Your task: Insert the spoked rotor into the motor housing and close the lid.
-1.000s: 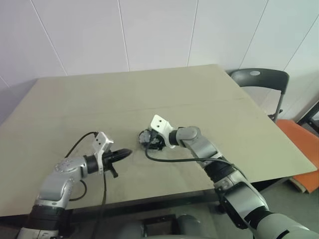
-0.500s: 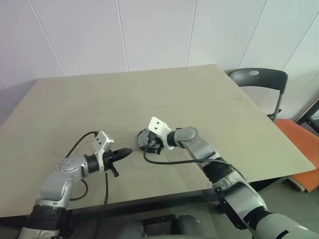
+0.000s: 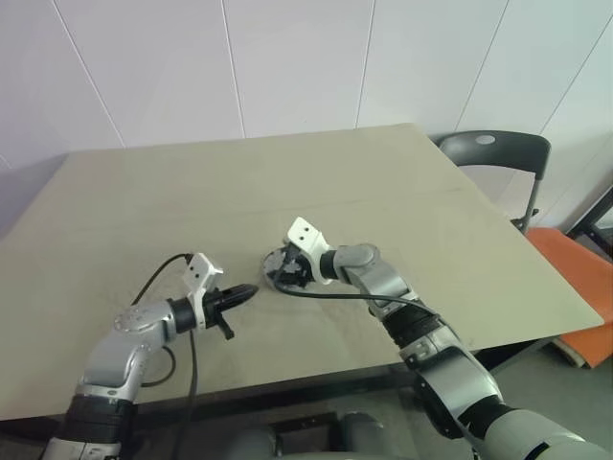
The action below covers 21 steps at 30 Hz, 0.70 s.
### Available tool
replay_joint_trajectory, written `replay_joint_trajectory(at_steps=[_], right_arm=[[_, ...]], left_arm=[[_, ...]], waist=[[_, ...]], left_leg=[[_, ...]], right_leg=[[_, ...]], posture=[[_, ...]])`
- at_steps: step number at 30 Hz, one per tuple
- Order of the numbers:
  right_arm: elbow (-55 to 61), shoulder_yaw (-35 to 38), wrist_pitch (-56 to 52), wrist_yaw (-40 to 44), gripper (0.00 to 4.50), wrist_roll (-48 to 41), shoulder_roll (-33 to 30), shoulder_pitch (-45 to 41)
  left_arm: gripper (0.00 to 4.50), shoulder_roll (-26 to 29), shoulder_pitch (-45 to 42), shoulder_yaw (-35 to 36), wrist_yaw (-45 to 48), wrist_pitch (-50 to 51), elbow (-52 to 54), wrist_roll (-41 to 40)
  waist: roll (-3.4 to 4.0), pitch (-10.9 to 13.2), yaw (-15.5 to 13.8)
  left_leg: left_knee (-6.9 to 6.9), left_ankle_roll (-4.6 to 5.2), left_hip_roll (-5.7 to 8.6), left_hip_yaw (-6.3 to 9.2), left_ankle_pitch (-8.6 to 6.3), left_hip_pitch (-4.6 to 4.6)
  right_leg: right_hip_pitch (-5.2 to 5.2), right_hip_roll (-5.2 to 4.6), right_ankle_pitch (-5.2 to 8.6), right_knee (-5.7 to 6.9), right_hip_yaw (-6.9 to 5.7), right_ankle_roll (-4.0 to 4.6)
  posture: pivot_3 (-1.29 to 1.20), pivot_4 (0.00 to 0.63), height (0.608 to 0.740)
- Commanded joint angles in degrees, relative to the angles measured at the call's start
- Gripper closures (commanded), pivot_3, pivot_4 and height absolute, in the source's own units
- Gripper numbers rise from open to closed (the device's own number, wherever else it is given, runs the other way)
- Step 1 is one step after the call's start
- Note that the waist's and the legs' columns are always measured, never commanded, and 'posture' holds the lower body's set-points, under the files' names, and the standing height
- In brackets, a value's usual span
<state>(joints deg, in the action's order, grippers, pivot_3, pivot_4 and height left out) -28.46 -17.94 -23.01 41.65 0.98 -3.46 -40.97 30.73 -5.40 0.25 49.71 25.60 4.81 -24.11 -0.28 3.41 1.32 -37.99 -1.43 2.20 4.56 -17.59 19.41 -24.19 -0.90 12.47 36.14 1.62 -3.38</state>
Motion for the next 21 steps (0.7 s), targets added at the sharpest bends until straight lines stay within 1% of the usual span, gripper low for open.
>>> replay_joint_trajectory(at_steps=[1,9,15,21], right_arm=[[1.1,0.2,4.5,-1.6,1.43,0.0,1.4,-0.2],[6.1,-1.6,5.0,-1.2,1.43,0.1,2.0,3.9],[7.0,-2.6,2.3,0.0,1.43,0.3,1.1,4.0],[6.1,-0.6,-0.1,-3.9,1.43,0.3,2.2,2.7]], left_arm=[[4.50,0.0,-0.8,-0.5,0.0,-1.1,2.1,0.6],[4.50,0.4,-0.3,0.3,0.1,-0.8,1.9,-0.1],[4.50,0.4,0.0,0.4,0.3,-0.4,2.3,-0.7],[4.50,0.6,0.5,0.5,0.4,-0.2,2.7,-1.2]], waist=[[0.01,0.0,0.0],[0.01,0.0,0.1],[0.00,0.0,1.2],[0.00,0.0,1.3]], left_leg=[[0.01,0.00,0.00,0.00,0.00,0.03],[0.02,0.00,0.01,-0.03,0.00,0.06],[0.02,0.00,0.00,-0.02,0.00,0.03],[0.02,0.00,-0.01,-0.01,0.00,0.03]], right_leg=[[-0.03,0.00,0.00,0.00,0.00,0.00],[-0.05,-0.02,0.00,-0.03,0.04,-0.01],[-0.03,0.00,0.00,-0.01,0.04,-0.01],[-0.04,0.00,0.00,0.00,0.05,-0.01]], posture=[[0.00,0.000,0.740],[0.00,0.000,0.740],[0.00,0.000,0.740],[0.00,0.000,0.740]])
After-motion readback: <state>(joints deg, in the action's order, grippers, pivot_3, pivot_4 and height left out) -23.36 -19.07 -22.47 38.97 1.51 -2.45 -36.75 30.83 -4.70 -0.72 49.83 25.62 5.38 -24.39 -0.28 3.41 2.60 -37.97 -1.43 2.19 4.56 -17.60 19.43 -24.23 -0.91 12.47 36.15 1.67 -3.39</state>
